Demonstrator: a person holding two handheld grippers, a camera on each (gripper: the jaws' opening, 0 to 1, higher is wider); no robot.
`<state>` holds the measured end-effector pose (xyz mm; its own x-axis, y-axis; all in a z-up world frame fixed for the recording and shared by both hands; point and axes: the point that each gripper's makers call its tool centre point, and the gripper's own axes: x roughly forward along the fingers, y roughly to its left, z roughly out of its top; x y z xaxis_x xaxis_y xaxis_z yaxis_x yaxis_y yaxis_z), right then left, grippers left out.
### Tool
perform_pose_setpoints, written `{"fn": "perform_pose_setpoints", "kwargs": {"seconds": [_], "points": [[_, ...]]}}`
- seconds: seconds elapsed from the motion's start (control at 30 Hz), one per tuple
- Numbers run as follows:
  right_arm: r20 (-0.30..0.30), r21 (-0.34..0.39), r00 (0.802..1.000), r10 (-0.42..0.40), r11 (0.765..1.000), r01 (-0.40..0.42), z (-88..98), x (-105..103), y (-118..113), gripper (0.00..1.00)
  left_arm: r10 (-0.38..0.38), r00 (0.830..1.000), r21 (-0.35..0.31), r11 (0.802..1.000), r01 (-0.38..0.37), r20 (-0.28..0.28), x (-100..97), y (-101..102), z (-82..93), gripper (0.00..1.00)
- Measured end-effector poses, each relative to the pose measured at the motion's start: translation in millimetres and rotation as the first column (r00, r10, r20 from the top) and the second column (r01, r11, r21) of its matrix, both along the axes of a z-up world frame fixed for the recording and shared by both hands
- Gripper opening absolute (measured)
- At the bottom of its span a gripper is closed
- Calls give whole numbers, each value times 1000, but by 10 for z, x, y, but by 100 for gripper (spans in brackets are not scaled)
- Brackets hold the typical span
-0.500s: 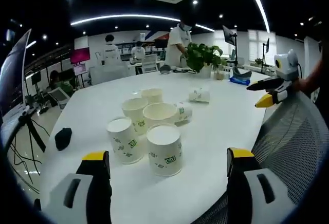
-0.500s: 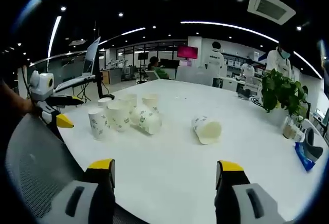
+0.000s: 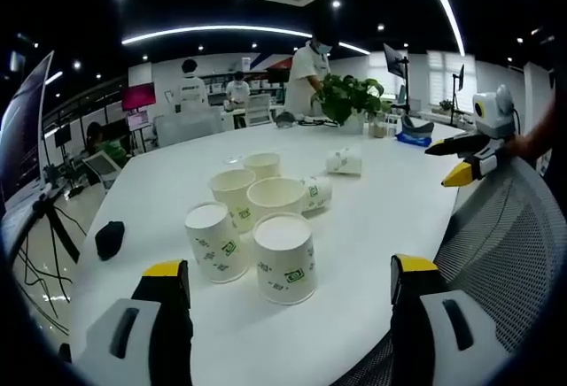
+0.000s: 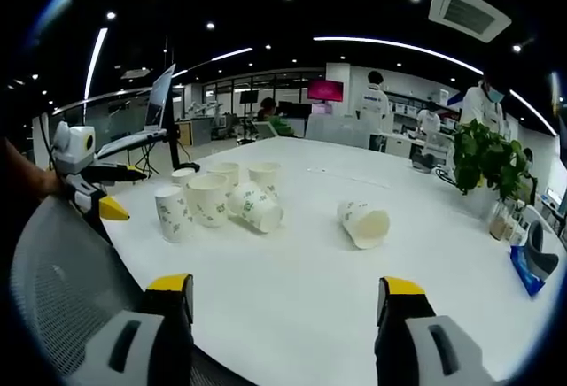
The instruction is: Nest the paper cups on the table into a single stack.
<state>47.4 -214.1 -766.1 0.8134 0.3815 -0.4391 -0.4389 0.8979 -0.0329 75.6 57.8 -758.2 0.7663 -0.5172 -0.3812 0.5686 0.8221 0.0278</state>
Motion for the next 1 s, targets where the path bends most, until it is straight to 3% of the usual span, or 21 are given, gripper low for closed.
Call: {"fn": "perform_pose_setpoints", "kwargs": {"seconds": [1.0], "points": [[20,3,1000,-9,1000,9,44,5,-3,86,8,1000,-1,1000,-8,17,8,17,29,92]]}}
